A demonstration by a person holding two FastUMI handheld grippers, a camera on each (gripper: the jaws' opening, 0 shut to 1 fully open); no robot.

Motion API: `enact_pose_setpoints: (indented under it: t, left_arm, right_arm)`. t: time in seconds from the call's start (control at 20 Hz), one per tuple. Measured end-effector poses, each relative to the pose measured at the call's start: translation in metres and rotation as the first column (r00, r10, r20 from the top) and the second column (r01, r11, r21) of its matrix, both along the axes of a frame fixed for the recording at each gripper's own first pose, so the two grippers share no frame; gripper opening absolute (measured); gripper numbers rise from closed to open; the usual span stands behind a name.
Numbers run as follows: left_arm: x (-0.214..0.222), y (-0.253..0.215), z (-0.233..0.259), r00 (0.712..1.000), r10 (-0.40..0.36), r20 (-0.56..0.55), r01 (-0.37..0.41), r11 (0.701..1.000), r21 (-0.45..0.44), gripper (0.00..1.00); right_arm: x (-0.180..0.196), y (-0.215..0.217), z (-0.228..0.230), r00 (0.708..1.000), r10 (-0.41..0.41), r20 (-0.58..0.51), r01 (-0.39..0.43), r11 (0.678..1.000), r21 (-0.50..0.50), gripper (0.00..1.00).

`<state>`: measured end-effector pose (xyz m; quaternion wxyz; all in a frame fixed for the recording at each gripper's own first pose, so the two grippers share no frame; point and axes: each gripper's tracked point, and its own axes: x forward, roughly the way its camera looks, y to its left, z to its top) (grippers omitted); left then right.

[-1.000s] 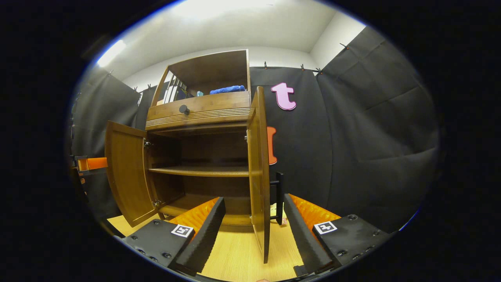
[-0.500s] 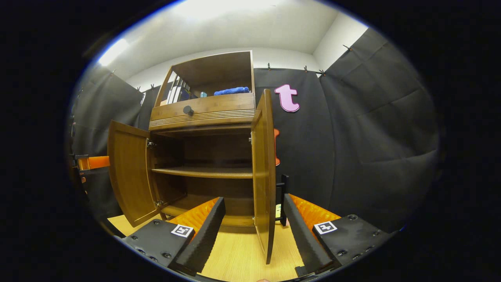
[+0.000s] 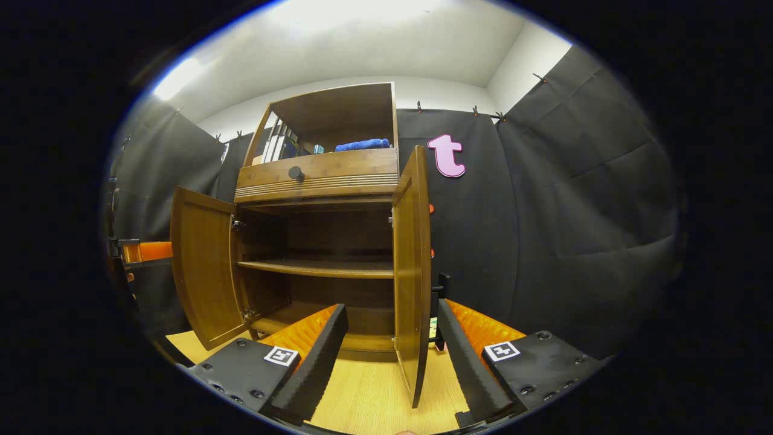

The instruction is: Open the right door of the double-door shoe cabinet with the right hand, and open the left door with the left hand.

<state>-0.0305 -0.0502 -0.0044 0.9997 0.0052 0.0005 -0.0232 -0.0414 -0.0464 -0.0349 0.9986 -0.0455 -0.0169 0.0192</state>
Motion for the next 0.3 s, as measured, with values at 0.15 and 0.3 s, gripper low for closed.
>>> enact_pose_setpoints:
  t: [0.15, 0.3]
  left_arm:
    - [-0.0008, 0.0002, -0.0001, 1.000, 0.003, 0.004, -0.003, 1.000, 0.001, 0.94]
    - [-0.0005, 0.0005, -0.0012, 1.000, 0.005, 0.001, -0.005, 1.000, -0.003, 0.94]
  right_arm:
    - [-0.0008, 0.0002, 0.0004, 1.000, 0.001, 0.001, -0.001, 1.000, -0.001, 0.90]
    - [-0.0013, 0.0005, -0.0002, 1.000, 0.004, 0.000, -0.004, 1.000, 0.000, 0.91]
